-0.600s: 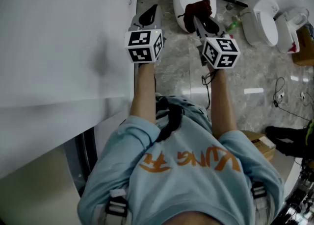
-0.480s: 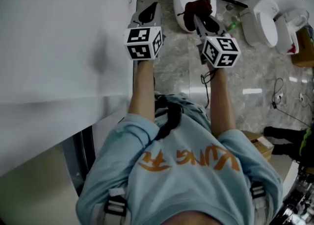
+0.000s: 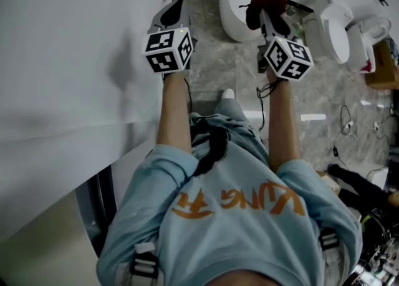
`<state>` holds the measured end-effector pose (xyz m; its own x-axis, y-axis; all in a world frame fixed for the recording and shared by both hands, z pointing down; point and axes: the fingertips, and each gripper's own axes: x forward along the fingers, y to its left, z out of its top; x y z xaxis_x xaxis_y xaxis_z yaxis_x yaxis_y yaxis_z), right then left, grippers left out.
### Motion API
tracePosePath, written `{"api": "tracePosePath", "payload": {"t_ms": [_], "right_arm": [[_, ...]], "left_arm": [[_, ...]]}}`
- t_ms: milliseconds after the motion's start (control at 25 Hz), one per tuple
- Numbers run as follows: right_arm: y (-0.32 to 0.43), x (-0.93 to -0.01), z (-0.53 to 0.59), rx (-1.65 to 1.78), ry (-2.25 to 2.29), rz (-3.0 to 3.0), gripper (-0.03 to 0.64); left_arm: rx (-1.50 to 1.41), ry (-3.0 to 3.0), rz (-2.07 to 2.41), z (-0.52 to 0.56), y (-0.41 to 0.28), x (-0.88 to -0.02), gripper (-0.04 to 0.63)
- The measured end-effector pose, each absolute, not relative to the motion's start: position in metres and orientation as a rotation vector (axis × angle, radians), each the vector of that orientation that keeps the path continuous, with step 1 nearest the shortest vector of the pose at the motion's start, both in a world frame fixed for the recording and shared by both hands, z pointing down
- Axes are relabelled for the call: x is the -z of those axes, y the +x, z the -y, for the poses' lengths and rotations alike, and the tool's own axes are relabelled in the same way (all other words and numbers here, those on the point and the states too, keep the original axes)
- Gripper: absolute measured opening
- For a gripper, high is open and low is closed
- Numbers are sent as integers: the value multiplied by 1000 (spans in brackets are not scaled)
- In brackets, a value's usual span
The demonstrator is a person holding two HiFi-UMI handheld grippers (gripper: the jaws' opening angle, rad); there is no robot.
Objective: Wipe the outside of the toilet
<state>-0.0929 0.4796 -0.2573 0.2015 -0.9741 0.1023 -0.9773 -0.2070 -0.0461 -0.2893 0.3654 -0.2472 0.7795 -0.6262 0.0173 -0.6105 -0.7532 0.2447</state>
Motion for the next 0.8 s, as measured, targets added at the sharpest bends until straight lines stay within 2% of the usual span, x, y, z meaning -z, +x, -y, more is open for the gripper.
{"api": "tracePosePath", "payload": {"t_ms": [200,440,800], "right_arm": [[-68,269,-453,-157,2401,1972,78],[-86,259,-420,-100,2290,2078,80],[52,225,-320,-271,2340,2115,80]], "left_arm": [[47,2711,973,-348,-277,245,-8],[55,2675,1057,-326,-293,228,-8],[-8,2679,1071,-235,-165,219,-6]]}}
